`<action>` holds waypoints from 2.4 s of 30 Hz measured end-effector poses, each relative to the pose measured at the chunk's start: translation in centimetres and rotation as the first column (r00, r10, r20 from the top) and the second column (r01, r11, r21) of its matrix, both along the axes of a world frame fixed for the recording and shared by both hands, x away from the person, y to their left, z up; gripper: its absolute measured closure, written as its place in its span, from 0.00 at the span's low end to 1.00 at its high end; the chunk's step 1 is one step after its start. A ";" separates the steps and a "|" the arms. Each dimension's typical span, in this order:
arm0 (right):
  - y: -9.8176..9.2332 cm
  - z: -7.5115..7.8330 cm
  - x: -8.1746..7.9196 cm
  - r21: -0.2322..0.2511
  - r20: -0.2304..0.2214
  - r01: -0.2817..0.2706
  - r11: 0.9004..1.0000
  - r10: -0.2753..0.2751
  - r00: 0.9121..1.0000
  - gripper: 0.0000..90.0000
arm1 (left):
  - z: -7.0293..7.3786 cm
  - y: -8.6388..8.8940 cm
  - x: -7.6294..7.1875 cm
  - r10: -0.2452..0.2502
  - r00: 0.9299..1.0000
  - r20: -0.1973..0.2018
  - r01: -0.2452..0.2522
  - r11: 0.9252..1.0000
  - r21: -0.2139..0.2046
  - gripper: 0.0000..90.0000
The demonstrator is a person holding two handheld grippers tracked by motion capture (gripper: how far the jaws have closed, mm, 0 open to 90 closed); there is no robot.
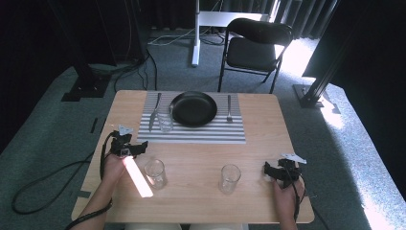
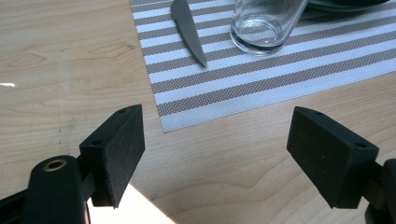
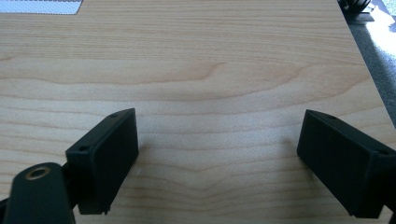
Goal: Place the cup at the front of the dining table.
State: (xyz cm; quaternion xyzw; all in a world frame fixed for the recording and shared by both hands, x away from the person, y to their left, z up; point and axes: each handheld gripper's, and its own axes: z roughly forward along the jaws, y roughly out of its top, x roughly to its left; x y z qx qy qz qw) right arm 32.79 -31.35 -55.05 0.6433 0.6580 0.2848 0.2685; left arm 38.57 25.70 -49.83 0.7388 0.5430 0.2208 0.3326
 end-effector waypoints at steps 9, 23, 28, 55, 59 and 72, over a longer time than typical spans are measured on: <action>0.0 0.0 0.0 0.000 0.000 0.000 1.000 0.000 1.000 0.13 | -0.3 1.8 -1.8 0.019 1.000 0.006 -0.019 0.999 -0.029 0.22; 0.0 0.0 0.0 0.000 0.000 0.000 1.000 0.000 1.000 0.13 | -1.8 3.2 -4.4 0.034 0.999 0.002 -0.034 0.999 -0.017 0.22; 0.0 0.0 0.0 0.000 0.000 0.000 1.000 0.000 1.000 0.13 | -2.2 3.8 -5.5 0.062 0.998 0.013 -0.062 0.998 -0.021 0.22; 0.0 0.0 0.0 0.001 -0.001 0.001 1.000 -0.001 1.000 0.13 | -3.1 5.8 -9.7 0.124 0.992 0.011 -0.124 0.992 0.022 0.22; 0.0 0.0 0.0 0.002 -0.001 0.002 1.000 -0.002 1.000 0.13 | -3.5 5.7 -10.1 0.135 0.991 -0.003 -0.135 0.990 0.043 0.22; 0.0 0.0 0.0 0.001 -0.001 0.001 1.000 -0.001 1.000 0.13 | -3.7 5.8 -11.6 0.182 0.983 0.000 -0.182 0.981 0.070 0.22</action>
